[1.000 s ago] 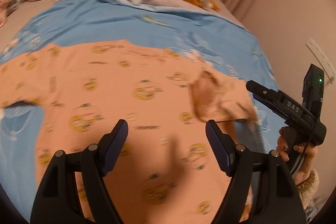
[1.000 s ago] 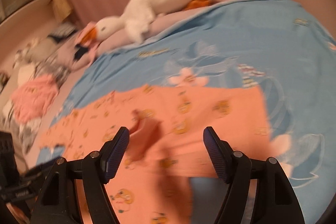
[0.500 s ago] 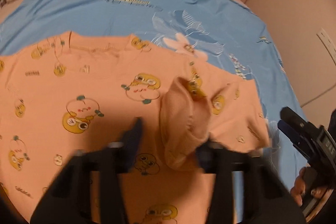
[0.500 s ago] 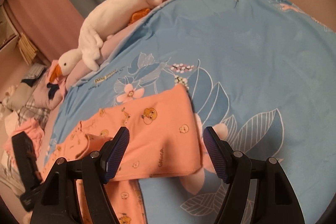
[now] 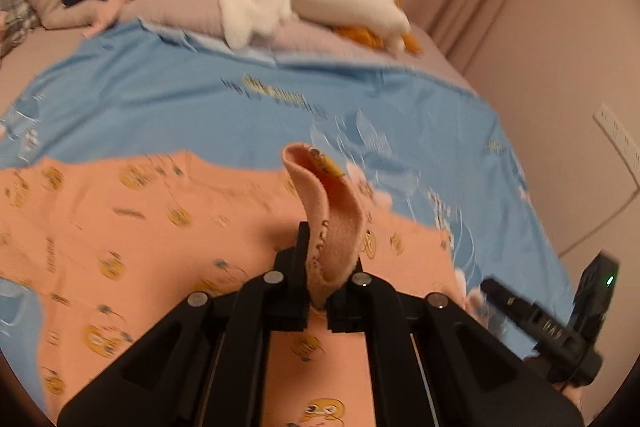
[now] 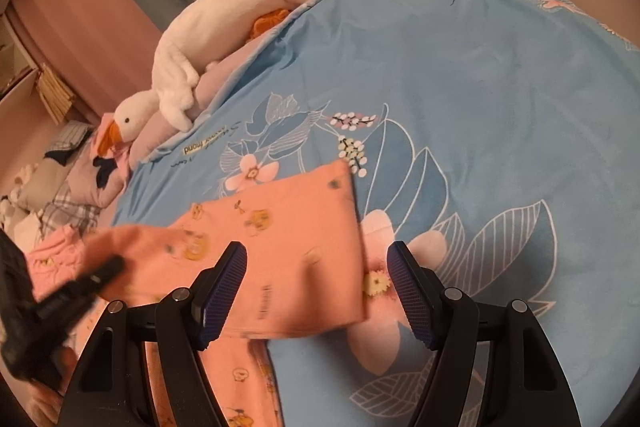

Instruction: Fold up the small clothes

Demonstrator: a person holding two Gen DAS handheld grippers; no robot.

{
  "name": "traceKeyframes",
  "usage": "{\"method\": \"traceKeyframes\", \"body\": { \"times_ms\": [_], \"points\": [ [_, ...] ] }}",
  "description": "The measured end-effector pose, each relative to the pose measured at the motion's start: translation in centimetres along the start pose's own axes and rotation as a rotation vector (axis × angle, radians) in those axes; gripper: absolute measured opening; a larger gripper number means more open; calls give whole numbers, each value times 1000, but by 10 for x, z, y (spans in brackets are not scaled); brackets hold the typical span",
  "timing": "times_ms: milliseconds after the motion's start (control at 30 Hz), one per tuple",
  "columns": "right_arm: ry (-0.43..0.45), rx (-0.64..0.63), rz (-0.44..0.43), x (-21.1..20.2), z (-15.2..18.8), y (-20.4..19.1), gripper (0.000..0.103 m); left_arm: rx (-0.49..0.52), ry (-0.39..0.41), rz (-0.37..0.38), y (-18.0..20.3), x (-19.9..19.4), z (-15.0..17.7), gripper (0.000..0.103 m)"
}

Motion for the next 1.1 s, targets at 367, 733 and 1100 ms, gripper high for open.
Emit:
{"method": "traceKeyframes", "body": {
  "times_ms": [367,733,1100],
  "points": [
    [-77,-10,-90,13,18,-22,72,-32,103,-86,-38,-31,-36,4],
    [-141,-55,-117,25,35,-38,72,-84,121,-166,-83,-41,-45,4],
    [-213,-84,-153,35,53,-54,64,-110,103,-245,-116,-45,-36,4]
  ]
}}
Point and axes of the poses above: each gripper's, at about its wrist camera, not at the fingertips, and x roughly the way its jaws point, y to its right, z to its underside, the point moved 5 cm from there along x, roughly the way its jaws point, and after that the axes turned 13 degrees about y, right-handed, at the moved point
